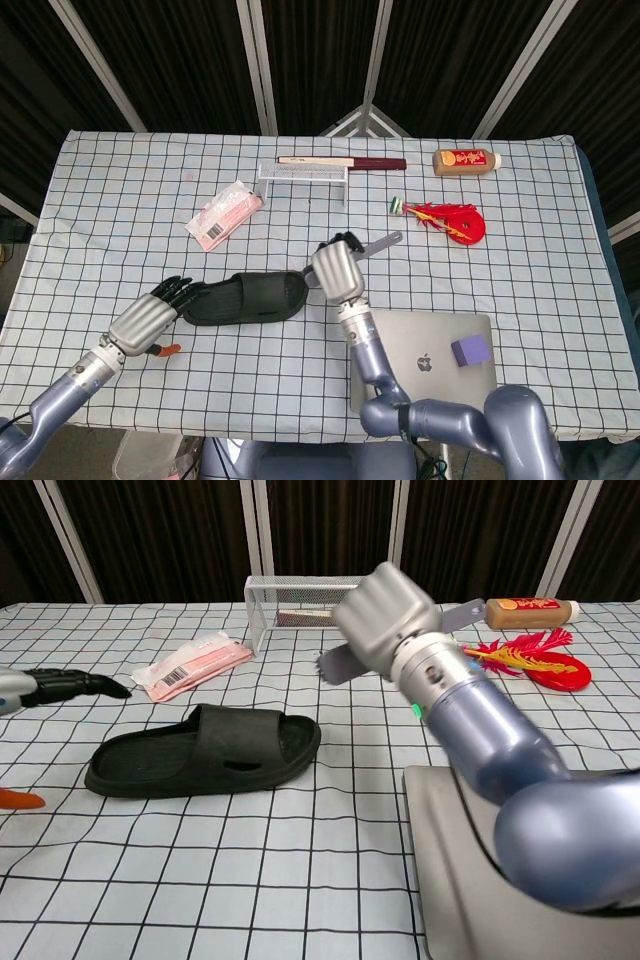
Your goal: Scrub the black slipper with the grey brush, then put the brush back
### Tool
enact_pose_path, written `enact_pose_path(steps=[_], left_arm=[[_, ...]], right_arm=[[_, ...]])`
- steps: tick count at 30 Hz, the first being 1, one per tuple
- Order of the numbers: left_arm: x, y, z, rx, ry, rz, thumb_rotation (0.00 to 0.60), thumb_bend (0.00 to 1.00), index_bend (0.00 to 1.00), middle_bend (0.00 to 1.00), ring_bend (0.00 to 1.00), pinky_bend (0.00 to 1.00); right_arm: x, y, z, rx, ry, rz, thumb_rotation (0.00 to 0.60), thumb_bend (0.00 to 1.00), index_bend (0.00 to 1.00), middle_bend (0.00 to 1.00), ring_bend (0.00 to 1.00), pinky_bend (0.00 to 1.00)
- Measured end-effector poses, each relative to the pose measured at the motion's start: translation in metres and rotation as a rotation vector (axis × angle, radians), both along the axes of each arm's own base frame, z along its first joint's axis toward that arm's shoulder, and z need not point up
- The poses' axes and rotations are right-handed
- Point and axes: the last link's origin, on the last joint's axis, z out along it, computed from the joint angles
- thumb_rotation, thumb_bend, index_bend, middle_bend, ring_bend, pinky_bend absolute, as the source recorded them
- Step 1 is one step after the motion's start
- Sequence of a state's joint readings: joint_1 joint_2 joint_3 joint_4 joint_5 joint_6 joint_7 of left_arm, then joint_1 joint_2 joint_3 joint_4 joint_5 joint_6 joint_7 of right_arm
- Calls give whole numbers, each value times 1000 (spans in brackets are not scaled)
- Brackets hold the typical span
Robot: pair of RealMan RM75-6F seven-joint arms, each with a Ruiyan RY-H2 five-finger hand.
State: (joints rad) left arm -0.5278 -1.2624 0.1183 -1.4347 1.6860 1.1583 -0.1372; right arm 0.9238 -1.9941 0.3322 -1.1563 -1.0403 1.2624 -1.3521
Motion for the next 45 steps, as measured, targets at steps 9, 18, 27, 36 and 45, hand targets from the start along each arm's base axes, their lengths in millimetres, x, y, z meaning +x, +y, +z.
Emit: enact_pose_path(steps=[9,18,27,36,45], left_arm=[[-21,-24,49,61,-88,5,600,220,0,18,0,7],[-23,-20,51,64,-72,13,600,220,0,19,0,7],[-28,-11,47,103,-26,27,600,220,0,19,0,7],[-28,-11,45,86,-21,26,600,220,0,20,0,7],[-28,-12,45,81,-26,32,600,214,0,20,0,7]], right_arm=[[-76,-35,56,-41,-66,-211,600,726,684,656,570,621],[-141,-40,63,-9,16,-368,600,732,685,656,570,621],[-177,-31,65,58,111,-520,600,731,670,656,570,621],[-190,-15,67,141,204,-687,600,732,531,617,570,621],[-174,-6,67,203,206,-650,600,732,134,374,439,621]])
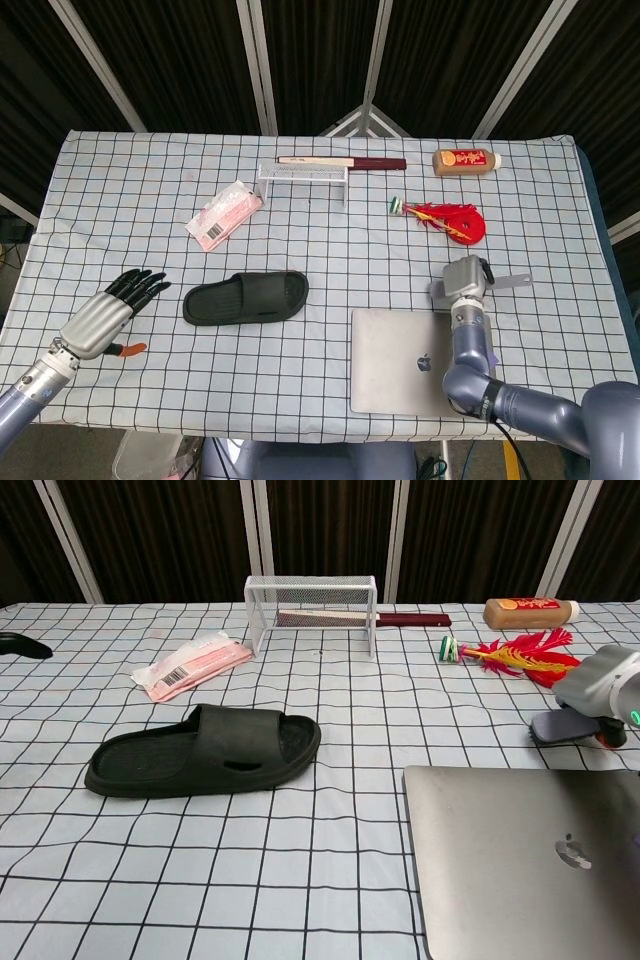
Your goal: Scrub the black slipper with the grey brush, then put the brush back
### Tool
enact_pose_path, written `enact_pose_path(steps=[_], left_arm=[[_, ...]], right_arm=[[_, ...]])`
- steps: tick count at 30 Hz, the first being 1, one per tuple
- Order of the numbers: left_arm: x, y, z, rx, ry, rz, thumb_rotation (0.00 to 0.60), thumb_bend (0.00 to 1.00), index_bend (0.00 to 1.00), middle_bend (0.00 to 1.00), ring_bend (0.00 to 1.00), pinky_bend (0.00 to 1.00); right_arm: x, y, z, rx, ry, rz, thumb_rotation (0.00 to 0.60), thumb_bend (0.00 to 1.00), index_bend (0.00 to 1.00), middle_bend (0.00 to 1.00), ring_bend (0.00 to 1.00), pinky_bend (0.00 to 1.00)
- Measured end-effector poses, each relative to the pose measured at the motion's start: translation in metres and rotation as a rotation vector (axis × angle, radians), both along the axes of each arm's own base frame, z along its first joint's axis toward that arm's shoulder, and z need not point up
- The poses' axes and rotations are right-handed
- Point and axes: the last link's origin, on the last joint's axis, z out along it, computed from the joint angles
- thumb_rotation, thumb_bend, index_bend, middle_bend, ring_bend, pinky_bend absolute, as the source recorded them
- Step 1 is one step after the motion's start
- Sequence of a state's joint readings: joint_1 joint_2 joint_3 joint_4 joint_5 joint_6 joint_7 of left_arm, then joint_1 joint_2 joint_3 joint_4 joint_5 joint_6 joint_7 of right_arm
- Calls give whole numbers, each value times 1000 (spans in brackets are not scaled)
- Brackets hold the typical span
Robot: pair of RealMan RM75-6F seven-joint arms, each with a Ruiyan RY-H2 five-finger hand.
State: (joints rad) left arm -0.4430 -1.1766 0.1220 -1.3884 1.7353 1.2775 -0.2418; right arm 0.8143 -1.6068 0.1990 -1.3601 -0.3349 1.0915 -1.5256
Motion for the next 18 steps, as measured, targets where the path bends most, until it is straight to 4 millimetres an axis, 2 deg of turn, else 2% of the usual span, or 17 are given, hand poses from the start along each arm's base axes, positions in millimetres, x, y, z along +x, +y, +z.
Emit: enact_pose_path(steps=[1,3,8,14,18], left_arm=[[0,0,0,1,-1,1,600,213,0,20,0,7],[0,-1,1,3,-2,1,600,210,0,20,0,7],[0,-2,3,9,-4,-1,600,199,0,19,0,7],[0,-6,6,17,-11,-2,600,192,0,20,0,7],[0,-9,4,10,-14,1,600,192,0,21,0,7]], right_arm=[[3,2,0,4,-8,9,600,732,69,337,417,621],[8,4,1,8,-22,24,600,732,5,283,379,621],[17,9,4,16,-27,57,600,731,0,206,305,613],[25,20,6,47,-50,36,600,582,0,164,251,550],[27,24,8,61,-63,24,600,563,0,149,238,515]])
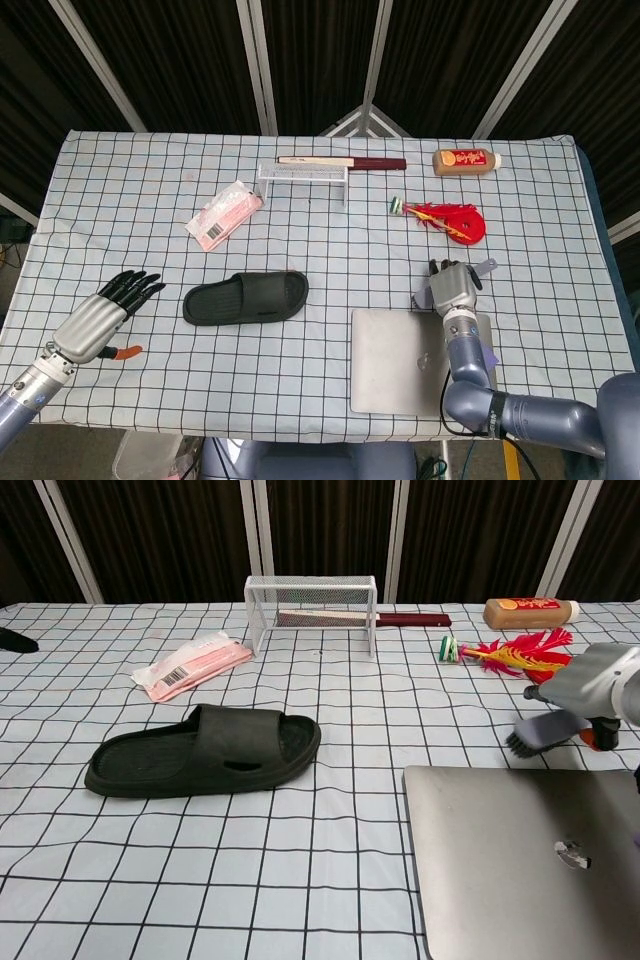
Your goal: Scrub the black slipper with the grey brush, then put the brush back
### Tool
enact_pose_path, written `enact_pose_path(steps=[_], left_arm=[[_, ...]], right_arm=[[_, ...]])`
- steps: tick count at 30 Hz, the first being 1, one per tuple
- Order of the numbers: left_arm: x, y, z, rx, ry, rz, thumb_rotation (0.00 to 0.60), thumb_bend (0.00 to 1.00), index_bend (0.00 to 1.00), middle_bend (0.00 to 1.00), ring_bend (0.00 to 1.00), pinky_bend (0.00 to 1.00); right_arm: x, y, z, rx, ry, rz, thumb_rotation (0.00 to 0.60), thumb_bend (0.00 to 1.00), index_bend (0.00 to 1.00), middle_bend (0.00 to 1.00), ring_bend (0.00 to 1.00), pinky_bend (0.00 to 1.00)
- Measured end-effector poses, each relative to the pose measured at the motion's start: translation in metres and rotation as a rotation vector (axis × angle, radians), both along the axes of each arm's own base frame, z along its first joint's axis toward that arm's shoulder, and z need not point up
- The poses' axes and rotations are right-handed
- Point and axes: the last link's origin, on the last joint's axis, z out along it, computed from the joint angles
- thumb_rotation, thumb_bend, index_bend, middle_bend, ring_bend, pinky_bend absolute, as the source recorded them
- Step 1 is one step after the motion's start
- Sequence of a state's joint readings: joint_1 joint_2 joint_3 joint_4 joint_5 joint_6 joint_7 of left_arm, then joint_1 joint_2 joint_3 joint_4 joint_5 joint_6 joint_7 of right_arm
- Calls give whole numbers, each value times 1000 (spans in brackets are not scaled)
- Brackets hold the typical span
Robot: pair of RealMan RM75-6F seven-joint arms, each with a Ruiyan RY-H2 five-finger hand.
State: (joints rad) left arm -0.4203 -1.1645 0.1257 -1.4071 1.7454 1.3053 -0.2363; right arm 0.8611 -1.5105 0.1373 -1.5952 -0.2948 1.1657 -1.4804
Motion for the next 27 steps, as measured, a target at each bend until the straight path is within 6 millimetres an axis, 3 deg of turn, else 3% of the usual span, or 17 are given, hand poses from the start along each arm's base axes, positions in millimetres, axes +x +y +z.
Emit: enact_pose_path(steps=[7,11,15,20,27], left_arm=[[-2,-2,2,9,3,8,600,192,0,22,0,7],[-1,-1,3,14,-1,8,600,182,0,22,0,7],[0,-3,6,24,-5,0,600,126,0,16,0,7],[-3,-14,14,80,-14,14,600,33,0,0,0,7],[-11,-45,26,211,11,141,600,9,0,0,0,7]], right_arm=[[-7,-11,-3,-13,-3,-19,600,563,0,131,207,412],[-6,-13,-1,-22,-16,-22,600,533,0,103,163,284],[-2,-9,6,-39,-28,-15,600,468,0,39,52,134],[8,4,26,-89,-89,57,600,385,0,0,0,3],[10,44,66,-218,-313,219,600,340,0,0,0,0]])
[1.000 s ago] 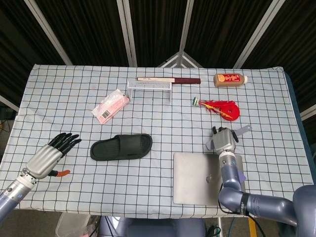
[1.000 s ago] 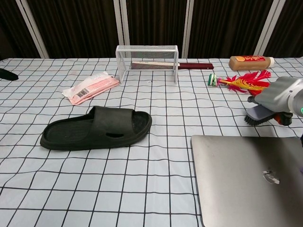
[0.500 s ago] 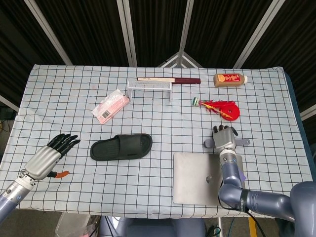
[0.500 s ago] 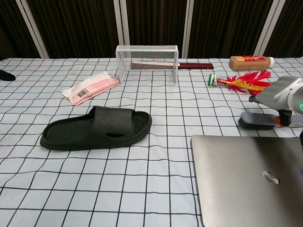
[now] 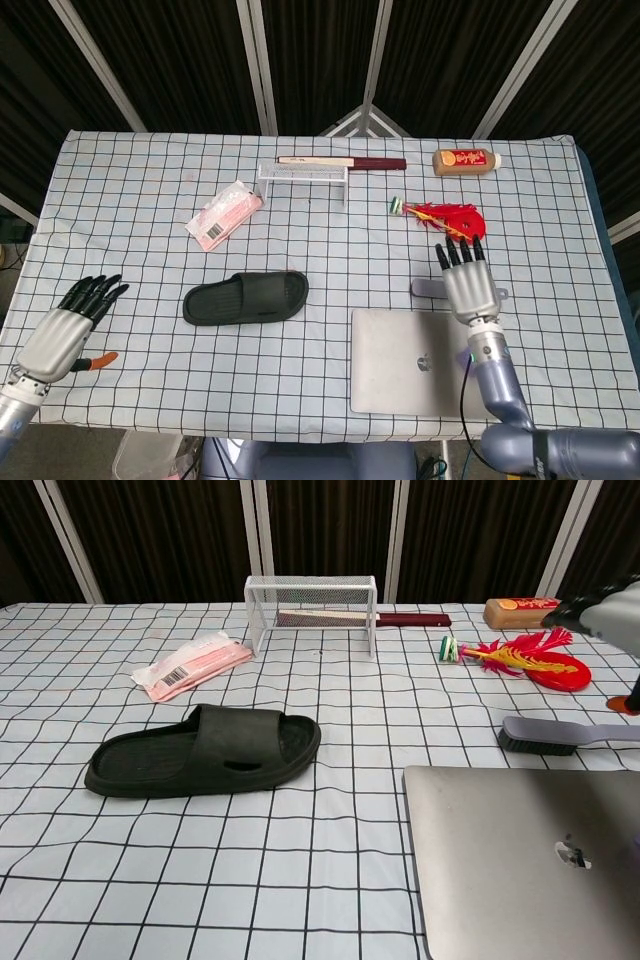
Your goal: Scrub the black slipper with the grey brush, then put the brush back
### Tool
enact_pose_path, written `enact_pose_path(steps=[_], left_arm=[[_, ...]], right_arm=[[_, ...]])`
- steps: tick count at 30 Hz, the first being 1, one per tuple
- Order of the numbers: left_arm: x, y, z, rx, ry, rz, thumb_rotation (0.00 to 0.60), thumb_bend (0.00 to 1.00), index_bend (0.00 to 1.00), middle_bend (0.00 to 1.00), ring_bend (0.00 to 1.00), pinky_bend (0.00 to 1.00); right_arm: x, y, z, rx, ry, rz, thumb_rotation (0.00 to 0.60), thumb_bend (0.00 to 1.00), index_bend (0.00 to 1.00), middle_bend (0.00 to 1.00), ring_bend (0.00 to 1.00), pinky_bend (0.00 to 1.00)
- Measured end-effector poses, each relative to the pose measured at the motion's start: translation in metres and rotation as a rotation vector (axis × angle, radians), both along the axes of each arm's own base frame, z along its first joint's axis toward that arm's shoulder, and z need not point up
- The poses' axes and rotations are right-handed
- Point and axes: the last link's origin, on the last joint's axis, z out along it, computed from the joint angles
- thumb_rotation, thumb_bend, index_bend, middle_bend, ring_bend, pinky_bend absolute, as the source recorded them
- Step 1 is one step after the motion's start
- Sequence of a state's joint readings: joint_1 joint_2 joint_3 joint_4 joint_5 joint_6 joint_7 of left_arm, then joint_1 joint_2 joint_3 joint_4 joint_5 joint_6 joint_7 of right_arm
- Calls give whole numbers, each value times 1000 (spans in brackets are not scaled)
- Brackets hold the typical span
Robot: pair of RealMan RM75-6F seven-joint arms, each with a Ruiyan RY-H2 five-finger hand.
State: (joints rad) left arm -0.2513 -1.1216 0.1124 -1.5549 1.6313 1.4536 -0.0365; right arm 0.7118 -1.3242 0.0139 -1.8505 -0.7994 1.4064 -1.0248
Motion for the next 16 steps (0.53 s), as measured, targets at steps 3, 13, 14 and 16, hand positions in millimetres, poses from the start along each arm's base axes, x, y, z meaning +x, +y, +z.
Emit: enact_pose_path(steps=[3,13,14,16], left_arm=[[-4,-14,7,85,6,60,600,10,0,0,0,7],[-15,-32,18,281,99,239,600,14,0,0,0,4],[-13,-32,18,286,97,237,600,14,0,0,0,5],[-11,-32,15,277,97,223,600,14,0,0,0,5]], right_arm=[[-9,22,16,-59,-106,62,600,335,0,0,0,0],[-105,135,70,-194,-472,-27,600,325,0,0,0,0],[-114,143,76,-216,-473,-38,600,324,0,0,0,0],[-127,159,89,-258,-460,-36,600,324,0,0,0,0]])
